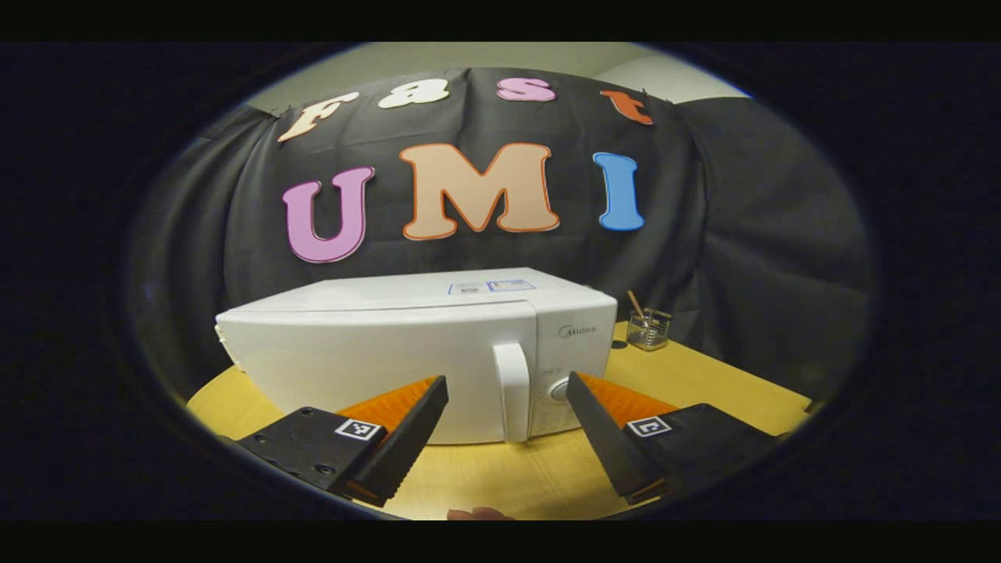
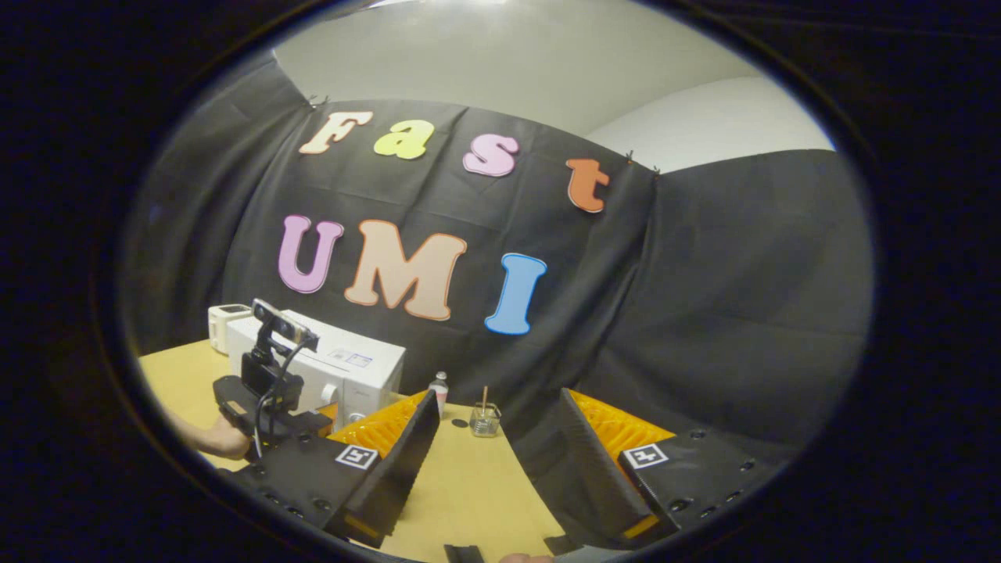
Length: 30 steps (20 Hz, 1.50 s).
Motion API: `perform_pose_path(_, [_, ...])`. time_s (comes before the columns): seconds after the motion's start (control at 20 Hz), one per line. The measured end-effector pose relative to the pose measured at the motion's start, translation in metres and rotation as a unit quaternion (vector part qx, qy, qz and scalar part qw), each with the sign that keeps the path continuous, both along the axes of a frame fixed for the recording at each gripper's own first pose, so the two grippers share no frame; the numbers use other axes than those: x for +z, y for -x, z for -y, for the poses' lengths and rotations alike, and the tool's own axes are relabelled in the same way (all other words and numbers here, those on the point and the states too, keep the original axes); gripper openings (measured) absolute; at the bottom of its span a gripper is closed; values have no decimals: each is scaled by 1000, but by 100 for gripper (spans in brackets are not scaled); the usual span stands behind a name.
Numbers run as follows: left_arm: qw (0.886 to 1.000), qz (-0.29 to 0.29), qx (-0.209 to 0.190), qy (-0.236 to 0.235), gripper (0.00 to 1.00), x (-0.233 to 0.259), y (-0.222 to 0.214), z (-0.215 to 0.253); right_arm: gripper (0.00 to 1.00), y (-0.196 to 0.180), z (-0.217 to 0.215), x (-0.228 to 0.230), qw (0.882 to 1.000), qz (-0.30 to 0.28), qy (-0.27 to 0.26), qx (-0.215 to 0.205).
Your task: Open the microwave oven with the left hand, put the food in, and close the microwave oven.
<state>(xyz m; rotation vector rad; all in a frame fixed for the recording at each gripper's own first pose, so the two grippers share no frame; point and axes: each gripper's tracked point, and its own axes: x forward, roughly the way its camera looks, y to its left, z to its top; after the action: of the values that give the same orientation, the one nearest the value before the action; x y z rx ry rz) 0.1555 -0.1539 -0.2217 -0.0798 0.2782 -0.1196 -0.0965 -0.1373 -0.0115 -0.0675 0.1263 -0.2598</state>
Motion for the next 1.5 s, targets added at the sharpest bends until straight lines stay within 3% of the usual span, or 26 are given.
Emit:
perform_pose_path(0.3, [1000, -19, 2, 3, 100, -26, -21, 16, 97, 4, 9, -15, 1000, -20, -11, -8])
perform_pose_path(0.45, [1000, -26, 7, 0, 94, -32, -26, 18, 97, 5, 12, -16, 1000, -22, -12, -13])
perform_pose_path(0.5, [1000, -26, 7, 1, 82, -33, -28, 18, 96, 5, 14, -15, 1000, -21, -12, -15])
perform_pose_path(0.65, [999, -34, 6, 7, 73, -38, -28, 20, 96, 3, 16, -16, 1000, -21, -13, -17])
perform_pose_path(0.7, [999, -36, 22, 3, 67, -40, -28, 12, 96, 3, 16, -17, 1000, -22, -14, -17])
perform_pose_path(0.8, [998, -50, 30, 15, 31, -46, -25, 11, 96, 1, 17, -18, 999, -24, -20, -17])
perform_pose_path(0.85, [998, -49, 25, 15, 28, -45, -26, 14, 96, 0, 16, -19, 999, -24, -24, -17])
perform_pose_path(1.0, [999, -42, 12, 7, 6, -45, -29, 15, 97, -4, 12, -17, 999, -18, -31, -14])
perform_pose_path(1.3, [997, -78, -5, 14, 3, -48, -24, 16, 98, -11, -3, -12, 999, 1, -51, 1])
perform_pose_path(1.5, [993, -104, -41, 32, 2, -47, -18, 18, 97, -18, -24, -10, 997, 9, -66, 25])
